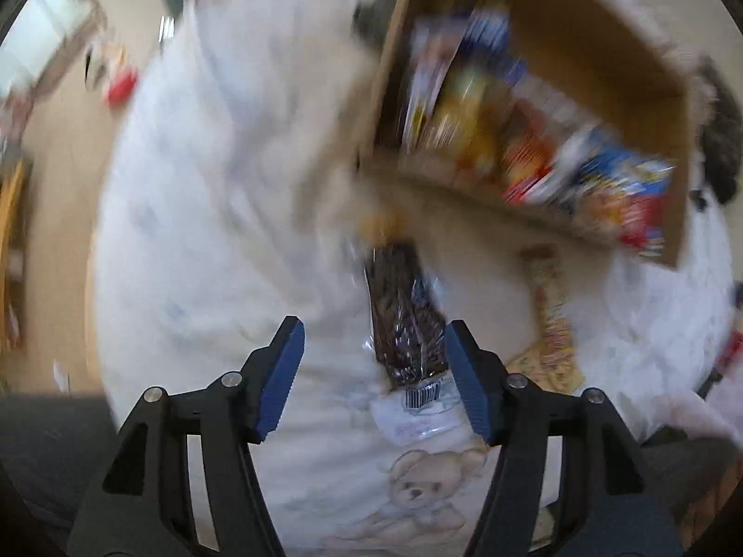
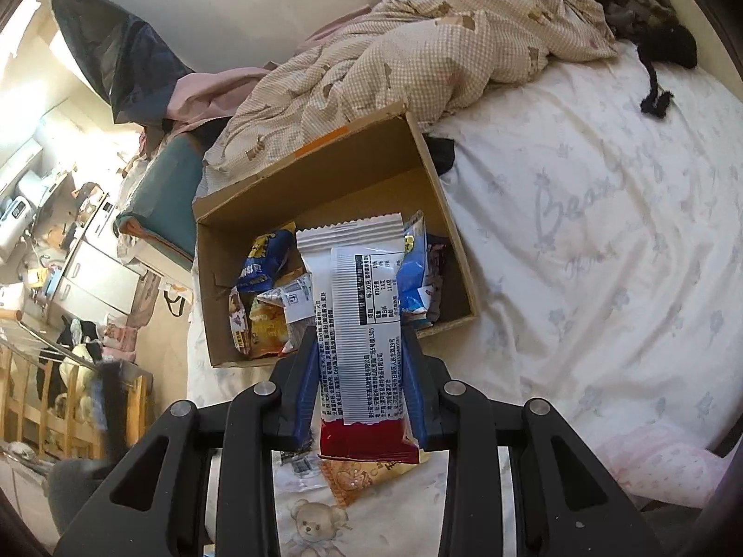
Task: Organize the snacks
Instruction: 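Lift the sausage pack with the left tool while the right tool raises the white-red bar over the box, then lower both snacks into the box and open both tools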
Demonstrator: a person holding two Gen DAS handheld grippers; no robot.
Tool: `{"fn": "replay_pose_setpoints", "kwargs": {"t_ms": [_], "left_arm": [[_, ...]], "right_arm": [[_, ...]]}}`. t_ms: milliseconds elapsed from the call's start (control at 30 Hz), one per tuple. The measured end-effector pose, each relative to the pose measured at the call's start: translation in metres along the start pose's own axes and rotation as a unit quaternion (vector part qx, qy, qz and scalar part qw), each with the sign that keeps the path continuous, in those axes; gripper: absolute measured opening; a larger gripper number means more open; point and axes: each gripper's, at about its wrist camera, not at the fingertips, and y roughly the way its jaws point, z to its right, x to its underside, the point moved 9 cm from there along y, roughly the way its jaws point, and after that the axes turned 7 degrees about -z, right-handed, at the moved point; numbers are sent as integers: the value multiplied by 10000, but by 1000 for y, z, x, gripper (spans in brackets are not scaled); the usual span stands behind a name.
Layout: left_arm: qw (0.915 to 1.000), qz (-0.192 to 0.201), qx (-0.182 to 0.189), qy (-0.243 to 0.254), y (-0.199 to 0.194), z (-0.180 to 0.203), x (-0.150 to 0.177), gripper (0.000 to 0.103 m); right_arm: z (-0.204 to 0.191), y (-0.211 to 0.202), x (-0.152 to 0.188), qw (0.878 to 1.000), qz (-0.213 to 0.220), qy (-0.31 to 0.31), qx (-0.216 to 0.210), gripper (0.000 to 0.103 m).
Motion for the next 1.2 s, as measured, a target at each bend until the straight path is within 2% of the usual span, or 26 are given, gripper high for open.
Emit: {"fn": "replay_pose_setpoints", "kwargs": {"t_ms": [67,200,267,367,433,500,600,733,833,1000,1200], "left_arm": [[9993,-269,-104,-243,26,2,2,59],[9977,-243,-476,-427,56,15,-7,88],[9951,-179,-892,-398,60,22,-9,89],[9932,-37,-1126,-301,60,26,-10,90],[9948,4,-986,-266,59,28,-9,83],[9958,70,-905,-91,54,30,-7,63],[9959,58,-869,231,47,37,-5,53],[9970,-27,-716,286,36,34,-1,51],[9975,66,-628,311,15,29,-2,51],[9964,418,-520,517,-27,26,3,51],[9928,954,-303,655,-90,28,6,51]], "right_arm": [[2,3,1,10000,-19,59,13,34],[4,8,6,9999,-96,71,88,34],[5,9,8,9998,-126,64,116,34],[5,12,9,9997,-185,52,137,34],[5,14,9,9997,-207,54,147,34],[5,16,7,9997,-214,86,114,34],[2,17,5,9997,-207,87,64,34],[-1,15,6,9998,-187,64,22,34],[1,11,7,9998,-178,111,-24,34],[4,8,6,9994,-173,264,-129,34],[-3,10,-3,9995,-212,158,-154,34]]}}
